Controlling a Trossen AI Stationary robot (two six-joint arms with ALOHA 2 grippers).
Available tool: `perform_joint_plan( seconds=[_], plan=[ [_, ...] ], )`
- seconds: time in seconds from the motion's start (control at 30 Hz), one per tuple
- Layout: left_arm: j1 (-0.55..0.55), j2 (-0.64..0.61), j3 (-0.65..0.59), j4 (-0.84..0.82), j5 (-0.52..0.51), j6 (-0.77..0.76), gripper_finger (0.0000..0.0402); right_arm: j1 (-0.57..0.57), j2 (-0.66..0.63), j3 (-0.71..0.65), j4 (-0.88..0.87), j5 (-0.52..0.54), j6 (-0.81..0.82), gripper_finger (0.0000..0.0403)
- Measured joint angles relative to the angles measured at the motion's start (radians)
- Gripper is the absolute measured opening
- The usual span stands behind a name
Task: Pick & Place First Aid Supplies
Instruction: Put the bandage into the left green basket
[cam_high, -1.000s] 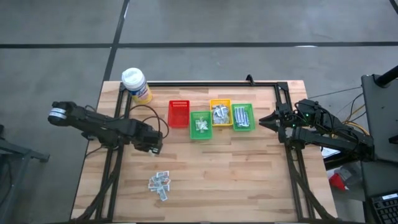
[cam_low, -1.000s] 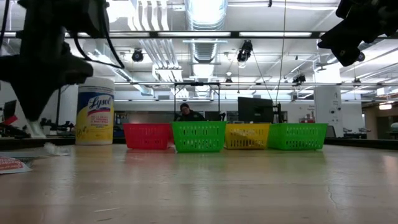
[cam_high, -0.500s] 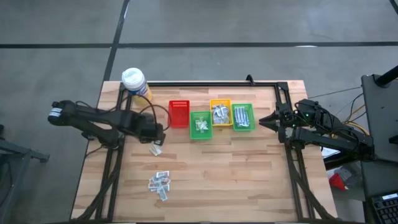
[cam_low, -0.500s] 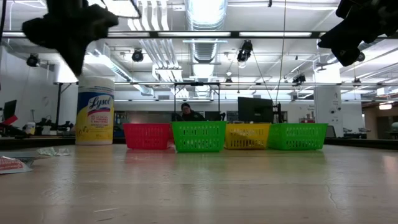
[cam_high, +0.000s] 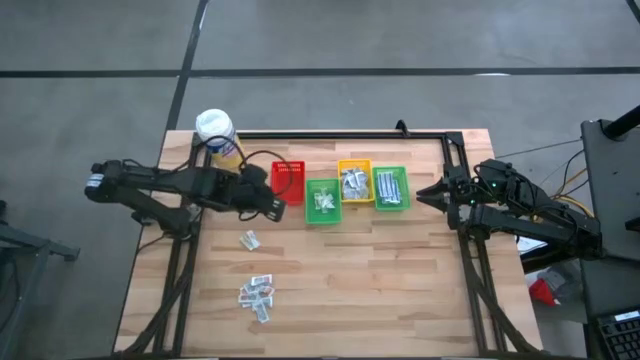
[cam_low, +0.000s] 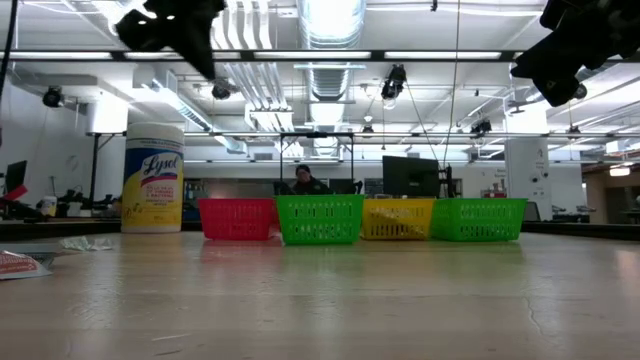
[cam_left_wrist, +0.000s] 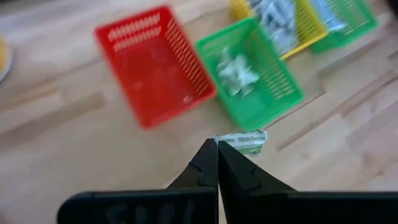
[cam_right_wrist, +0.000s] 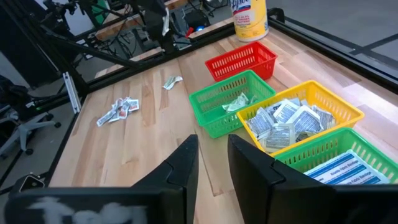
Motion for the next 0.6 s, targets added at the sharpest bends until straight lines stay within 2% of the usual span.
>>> perform_joint_plan(
  seconds=[0.33,0.6],
  plan=[
    [0.09,0.169,0.129,0.187,-0.011,0.265,0.0,0.0,0.0,0.0,0.0,0.0,0.0,0.0068],
    [0.156,0.358,0.291,0.21,-0.009,0.436,0.0,0.0,0.0,0.0,0.0,0.0,0.0,0.0077]
  ],
)
